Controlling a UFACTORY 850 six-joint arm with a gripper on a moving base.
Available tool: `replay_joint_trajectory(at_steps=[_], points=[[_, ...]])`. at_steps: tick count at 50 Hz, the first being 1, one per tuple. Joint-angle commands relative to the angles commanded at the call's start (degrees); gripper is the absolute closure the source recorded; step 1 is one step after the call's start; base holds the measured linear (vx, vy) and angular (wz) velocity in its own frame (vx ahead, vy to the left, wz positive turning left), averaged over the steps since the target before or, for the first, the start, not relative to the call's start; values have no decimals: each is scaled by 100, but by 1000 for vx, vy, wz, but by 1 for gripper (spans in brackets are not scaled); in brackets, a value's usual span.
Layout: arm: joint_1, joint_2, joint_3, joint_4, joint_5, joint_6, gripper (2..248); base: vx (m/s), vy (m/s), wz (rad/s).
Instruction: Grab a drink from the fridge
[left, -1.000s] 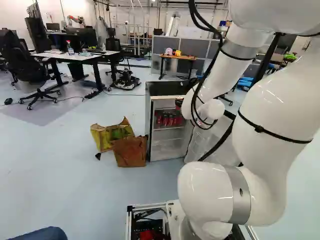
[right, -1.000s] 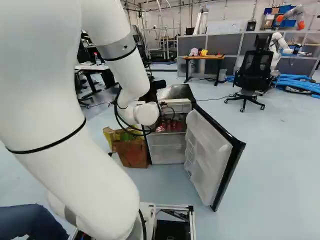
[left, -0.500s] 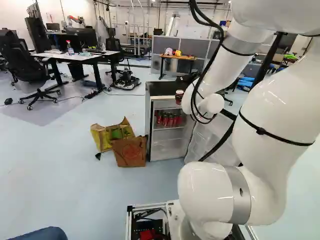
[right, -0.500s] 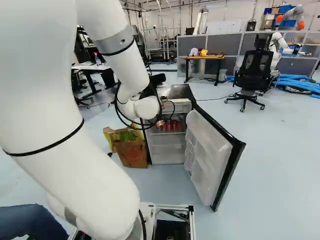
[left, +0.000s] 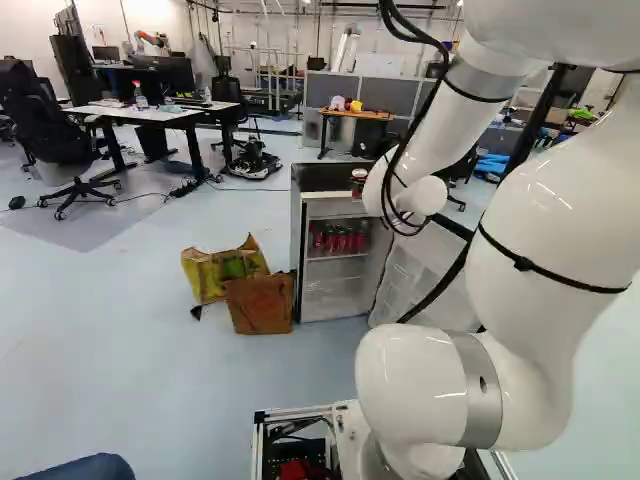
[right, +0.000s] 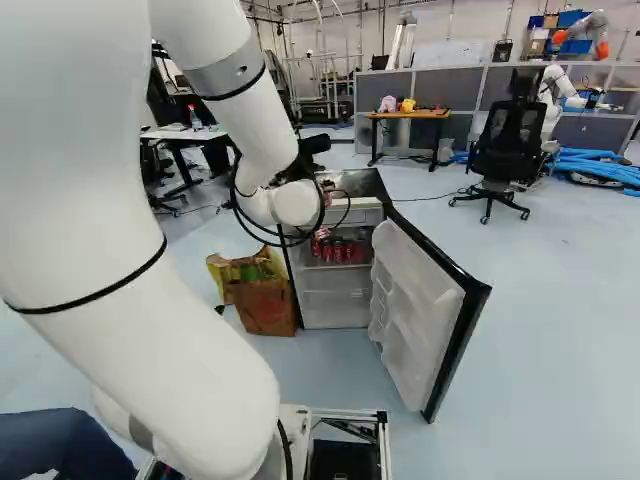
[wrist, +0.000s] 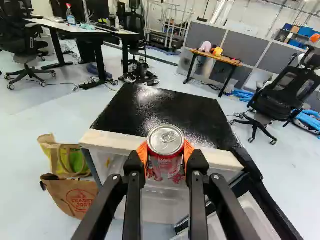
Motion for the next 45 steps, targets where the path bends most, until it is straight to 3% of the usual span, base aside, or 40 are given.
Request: replay_joint_trajectory(at_steps=[45], points=[[96, -582, -716, 0, -258, 0, 158, 0, 0, 0]])
